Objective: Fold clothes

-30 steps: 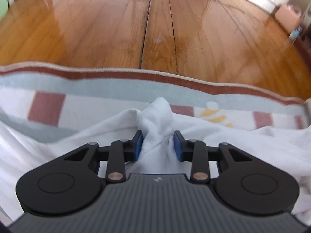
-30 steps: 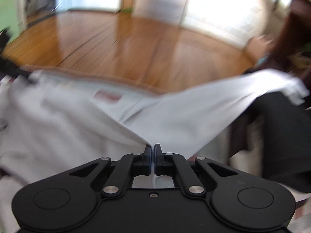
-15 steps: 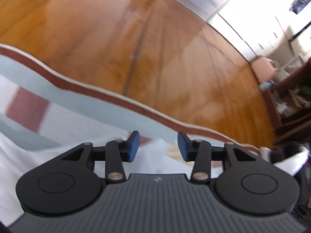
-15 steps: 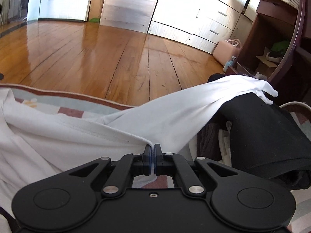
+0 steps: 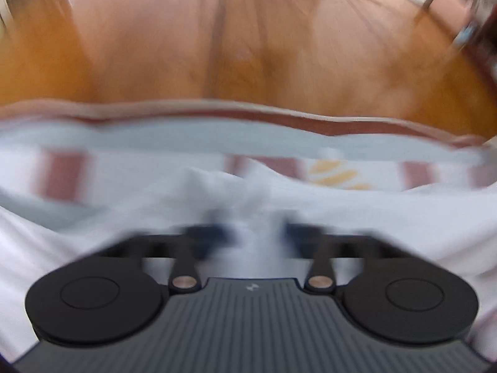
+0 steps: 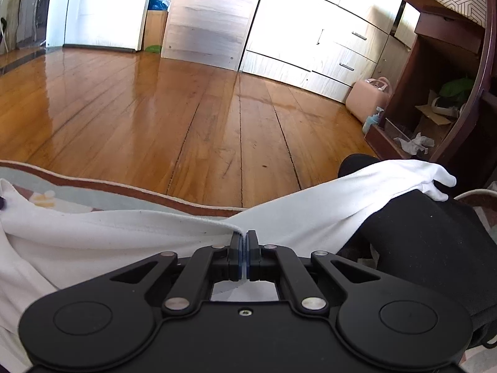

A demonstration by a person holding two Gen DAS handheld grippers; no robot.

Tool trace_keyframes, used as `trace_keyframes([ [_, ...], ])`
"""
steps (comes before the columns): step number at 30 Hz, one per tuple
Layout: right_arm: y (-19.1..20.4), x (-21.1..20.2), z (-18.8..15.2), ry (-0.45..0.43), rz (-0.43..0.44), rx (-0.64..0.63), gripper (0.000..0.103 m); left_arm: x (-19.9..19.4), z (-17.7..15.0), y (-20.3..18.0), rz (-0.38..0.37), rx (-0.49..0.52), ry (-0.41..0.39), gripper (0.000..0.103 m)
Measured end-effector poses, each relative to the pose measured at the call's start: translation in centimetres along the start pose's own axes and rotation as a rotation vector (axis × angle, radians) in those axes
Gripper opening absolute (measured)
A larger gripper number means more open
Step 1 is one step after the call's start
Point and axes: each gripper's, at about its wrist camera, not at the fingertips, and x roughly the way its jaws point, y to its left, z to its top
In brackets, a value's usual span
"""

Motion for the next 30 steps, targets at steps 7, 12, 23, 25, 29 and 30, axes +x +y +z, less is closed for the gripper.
trace_keyframes([
  [7, 0.0, 0.2, -0.2, 0.013, -0.03, -0.019, 0.001, -3.3, 0.4, 5.2, -0.023, -0.166, -0.063, 0.009],
  [12, -0.2, 2.1, 0.3, 0.065, -0.047, 0.001, 0.001, -1.8, -0.8, 9.3, -0.071, -0.373, -0.009, 0.009],
  [23, -1.5, 3.0, 0.0, 0.137, 0.026, 0.168, 0.016, -0.7, -0.1, 4.1, -0.292, -0.276, -0.016, 0.041],
  [25, -1.8, 3.0, -0.4, 0.146, 0.027, 0.206, 0.027, 0.1, -0.3, 2.0, -0.256, -0.206, 0.026, 0.046],
  [29, -3.1, 3.0, -1.4, 0.163, 0.051, 0.306, 0.035, 1.9, -0.7, -0.6, -0.034, -0.065, 0.11, 0.065],
  [30, -3.4, 2.9, -1.6, 0.167, 0.065, 0.333, 0.037, 2.5, -0.9, -0.4, -0.015, -0.08, 0.124, 0.081],
])
